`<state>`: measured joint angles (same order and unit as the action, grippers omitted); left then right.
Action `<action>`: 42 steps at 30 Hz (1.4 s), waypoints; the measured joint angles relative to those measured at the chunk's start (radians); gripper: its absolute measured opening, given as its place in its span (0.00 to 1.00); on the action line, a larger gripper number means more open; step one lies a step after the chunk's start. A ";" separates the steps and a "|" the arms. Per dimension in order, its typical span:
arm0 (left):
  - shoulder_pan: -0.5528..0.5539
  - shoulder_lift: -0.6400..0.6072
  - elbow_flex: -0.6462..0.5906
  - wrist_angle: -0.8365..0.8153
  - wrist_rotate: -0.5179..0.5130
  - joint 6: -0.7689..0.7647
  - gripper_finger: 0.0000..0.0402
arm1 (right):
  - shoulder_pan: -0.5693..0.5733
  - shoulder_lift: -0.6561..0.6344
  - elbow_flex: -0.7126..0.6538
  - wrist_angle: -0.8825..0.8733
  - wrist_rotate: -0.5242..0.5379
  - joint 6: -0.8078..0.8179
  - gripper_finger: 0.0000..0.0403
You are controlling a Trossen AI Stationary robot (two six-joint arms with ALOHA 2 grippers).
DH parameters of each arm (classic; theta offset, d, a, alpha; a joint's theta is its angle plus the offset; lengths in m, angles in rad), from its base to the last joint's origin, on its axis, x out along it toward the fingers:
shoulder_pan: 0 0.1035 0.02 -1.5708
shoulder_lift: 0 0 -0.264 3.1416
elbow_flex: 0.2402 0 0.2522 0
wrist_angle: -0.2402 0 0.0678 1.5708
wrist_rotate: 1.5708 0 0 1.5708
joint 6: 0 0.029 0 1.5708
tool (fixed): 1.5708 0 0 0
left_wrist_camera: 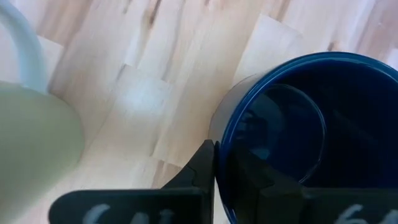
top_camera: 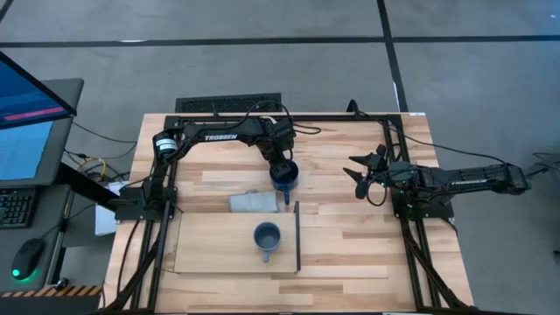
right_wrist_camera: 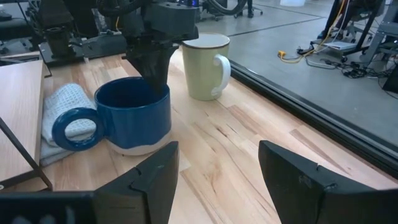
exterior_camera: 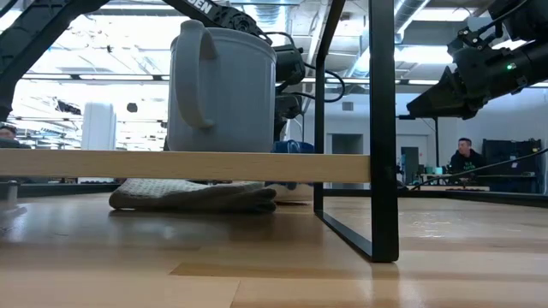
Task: Stack small to large cups/mugs on shelf
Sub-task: Put the blue mug on the shelf
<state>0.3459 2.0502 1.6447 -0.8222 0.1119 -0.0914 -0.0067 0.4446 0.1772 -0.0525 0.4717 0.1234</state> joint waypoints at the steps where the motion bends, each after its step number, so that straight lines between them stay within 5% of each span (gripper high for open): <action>1: 0.000 0.000 0.000 -0.003 0.013 0.000 0.02 | 0.000 0.000 0.000 0.000 0.000 0.000 0.61; 9: -0.015 -0.001 0.064 -0.101 0.048 0.064 0.02 | 0.000 0.000 0.000 0.000 0.000 0.011 0.61; 22: -0.025 -0.001 0.417 -0.351 -0.010 0.147 0.02 | -0.001 0.000 0.000 0.000 0.001 0.035 0.61; 31: -0.069 -0.001 0.643 -0.761 -0.239 0.059 0.02 | -0.002 0.000 0.000 -0.052 0.030 0.037 0.61; 42: -0.141 -0.134 0.584 -0.743 -0.258 -0.025 0.02 | -0.002 0.000 0.000 -0.043 0.028 0.055 0.61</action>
<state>0.2046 1.9159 2.2283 -1.5655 -0.1461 -0.1168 -0.0086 0.4446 0.1776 -0.0957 0.4999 0.1787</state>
